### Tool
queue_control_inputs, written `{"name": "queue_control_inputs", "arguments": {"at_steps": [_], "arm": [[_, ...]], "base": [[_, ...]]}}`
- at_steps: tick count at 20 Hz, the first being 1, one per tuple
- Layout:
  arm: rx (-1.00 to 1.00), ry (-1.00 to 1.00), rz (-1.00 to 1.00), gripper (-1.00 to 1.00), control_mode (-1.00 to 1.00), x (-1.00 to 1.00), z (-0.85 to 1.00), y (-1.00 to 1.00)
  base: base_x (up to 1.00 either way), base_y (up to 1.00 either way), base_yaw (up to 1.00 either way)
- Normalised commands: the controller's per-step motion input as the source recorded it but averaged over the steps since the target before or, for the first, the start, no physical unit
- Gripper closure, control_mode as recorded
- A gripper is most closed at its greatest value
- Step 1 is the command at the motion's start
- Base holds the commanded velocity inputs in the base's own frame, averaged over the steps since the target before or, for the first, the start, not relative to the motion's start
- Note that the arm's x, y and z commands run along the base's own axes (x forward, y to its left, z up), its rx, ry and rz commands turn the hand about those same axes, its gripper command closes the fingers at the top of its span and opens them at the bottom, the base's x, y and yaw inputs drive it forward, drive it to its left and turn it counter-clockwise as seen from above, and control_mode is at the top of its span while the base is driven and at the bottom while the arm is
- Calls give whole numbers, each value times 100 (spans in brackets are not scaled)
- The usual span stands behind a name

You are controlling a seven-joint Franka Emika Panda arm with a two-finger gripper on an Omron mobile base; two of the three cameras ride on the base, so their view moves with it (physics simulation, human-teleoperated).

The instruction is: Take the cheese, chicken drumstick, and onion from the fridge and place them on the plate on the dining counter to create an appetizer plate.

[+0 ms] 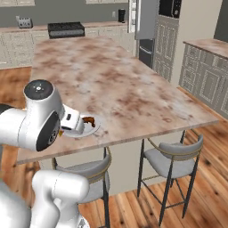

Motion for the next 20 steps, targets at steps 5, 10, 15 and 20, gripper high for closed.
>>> {"name": "queue_control_inputs", "arguments": {"at_steps": [5, 10, 15, 20], "arm": [[0, 10, 15, 100, -100, 43, -24, 40], [-1, 3, 5, 100, -100, 27, -38, 62], [0, 1, 3, 100, -100, 33, -38, 35], [0, 2, 0, 100, -100, 42, -21, 8]], "base": [[0, 0, 0], [0, 0, 0], [0, 0, 0], [0, 0, 0]]}}
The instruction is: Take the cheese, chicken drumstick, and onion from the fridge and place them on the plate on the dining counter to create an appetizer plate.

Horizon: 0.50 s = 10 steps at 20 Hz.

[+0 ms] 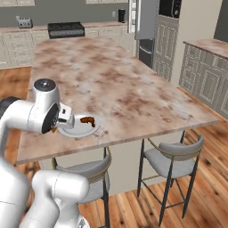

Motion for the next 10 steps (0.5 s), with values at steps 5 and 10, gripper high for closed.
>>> {"name": "queue_control_inputs", "arguments": {"at_steps": [5, 10], "arm": [[0, 10, 0, 100, -100, 39, -6, 0], [0, 15, 0, 100, -100, 32, -12, 0]], "base": [[0, 0, 0], [0, 0, 0]]}}
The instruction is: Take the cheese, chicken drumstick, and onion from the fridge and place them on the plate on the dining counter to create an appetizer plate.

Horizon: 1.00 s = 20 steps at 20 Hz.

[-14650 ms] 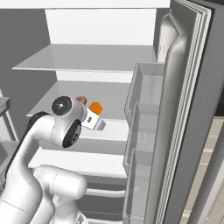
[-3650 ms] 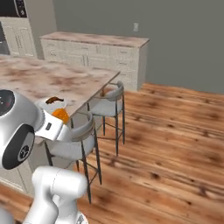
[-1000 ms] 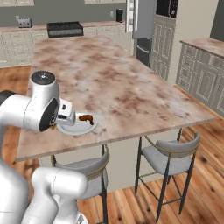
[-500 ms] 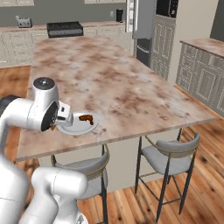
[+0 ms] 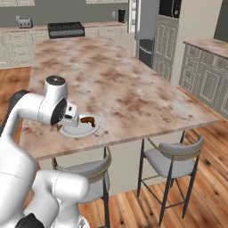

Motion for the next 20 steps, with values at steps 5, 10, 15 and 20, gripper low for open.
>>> {"name": "queue_control_inputs", "arguments": {"at_steps": [5, 10, 15, 20], "arm": [[0, 8, 0, 100, -100, 27, -24, 0], [0, 2, 0, 100, -100, 31, -31, -8], [0, 0, 0, 100, -100, 43, -30, -13], [0, 5, 0, 100, -100, 47, -27, -1]], "base": [[0, 0, 0], [0, 0, 0], [0, 0, 0], [0, 0, 0]]}}
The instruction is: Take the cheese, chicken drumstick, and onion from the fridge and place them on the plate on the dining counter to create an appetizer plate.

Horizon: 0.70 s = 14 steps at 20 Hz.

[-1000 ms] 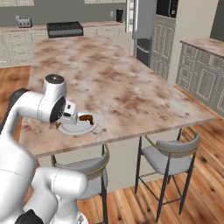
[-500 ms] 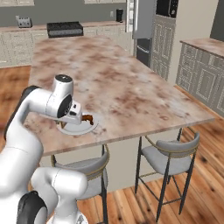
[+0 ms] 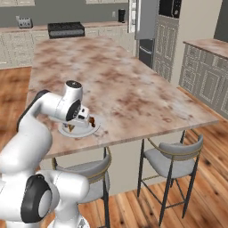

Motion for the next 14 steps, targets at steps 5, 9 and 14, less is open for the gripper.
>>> {"name": "queue_control_inputs", "arguments": {"at_steps": [5, 9, 14], "arm": [[0, 11, 0, 100, -100, 49, -26, 0], [0, 8, 0, 100, -100, 54, -23, 0], [0, 6, 0, 100, -100, 44, -29, 0]], "base": [[0, 0, 0], [0, 0, 0], [0, 0, 0]]}}
